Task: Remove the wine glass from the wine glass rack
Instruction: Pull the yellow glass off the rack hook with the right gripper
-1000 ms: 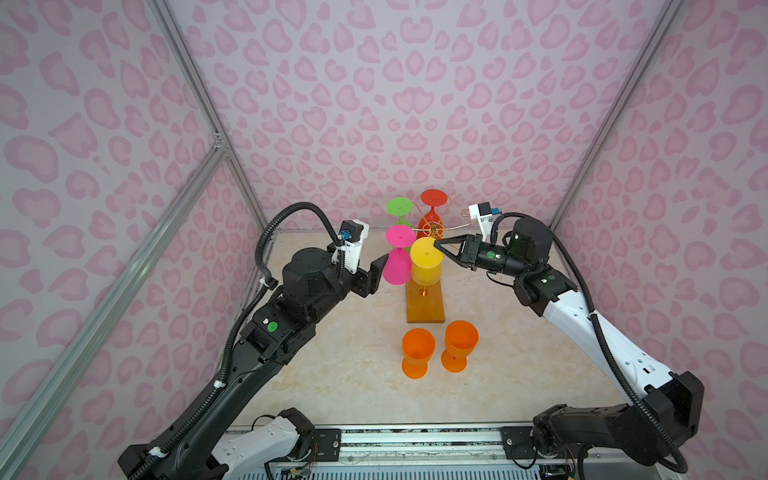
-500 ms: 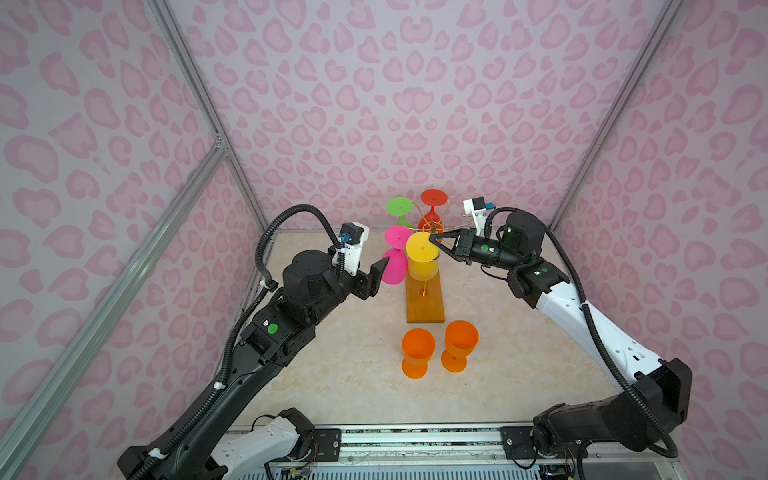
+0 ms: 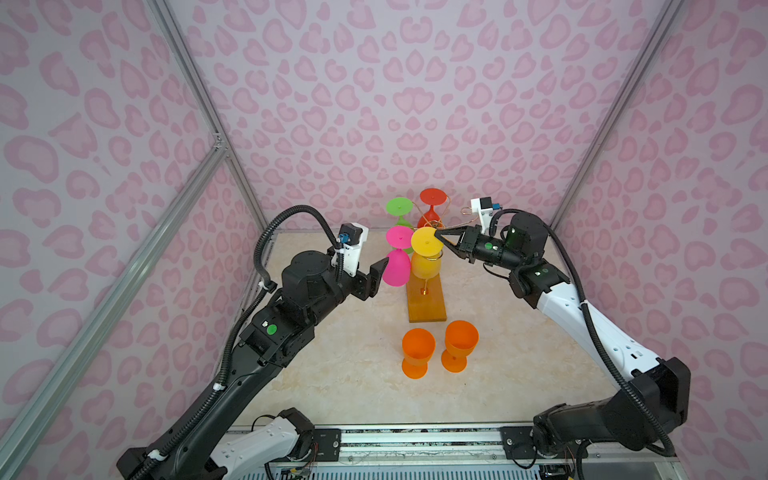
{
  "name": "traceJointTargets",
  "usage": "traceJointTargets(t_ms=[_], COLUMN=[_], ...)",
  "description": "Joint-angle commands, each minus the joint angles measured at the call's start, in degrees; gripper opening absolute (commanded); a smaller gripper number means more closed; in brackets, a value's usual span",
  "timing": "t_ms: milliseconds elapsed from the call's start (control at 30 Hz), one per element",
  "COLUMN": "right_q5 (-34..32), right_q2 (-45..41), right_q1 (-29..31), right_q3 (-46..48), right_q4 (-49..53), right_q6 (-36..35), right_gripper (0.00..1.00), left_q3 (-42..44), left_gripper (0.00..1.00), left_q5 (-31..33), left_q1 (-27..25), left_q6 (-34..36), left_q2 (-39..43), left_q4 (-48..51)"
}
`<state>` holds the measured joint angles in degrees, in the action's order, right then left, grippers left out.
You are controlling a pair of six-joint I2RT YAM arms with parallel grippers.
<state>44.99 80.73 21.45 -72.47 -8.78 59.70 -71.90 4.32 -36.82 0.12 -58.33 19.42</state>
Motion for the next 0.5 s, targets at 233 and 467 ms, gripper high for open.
traceJointTargets(t_ms=[233,467], right_q5=[0.0,0.62], right_q2=[-0.67,-1.1], right_q1=[-1.13,-2.52], right_q3=[2.71,6.47], right_q4=[-7.01,-14.21], right_q6=[6.86,13.75], right_gripper=[0.0,0.0], left_q3=[-0.31,-0.86], left_gripper=[0.73,0.73], left_q5=[-0.66,-0.9], left_q1=[0.17,0.25], left_q6=[0.01,0.06], left_q2=[-0.03,-0.3], left_q4=[-1.84,-1.51])
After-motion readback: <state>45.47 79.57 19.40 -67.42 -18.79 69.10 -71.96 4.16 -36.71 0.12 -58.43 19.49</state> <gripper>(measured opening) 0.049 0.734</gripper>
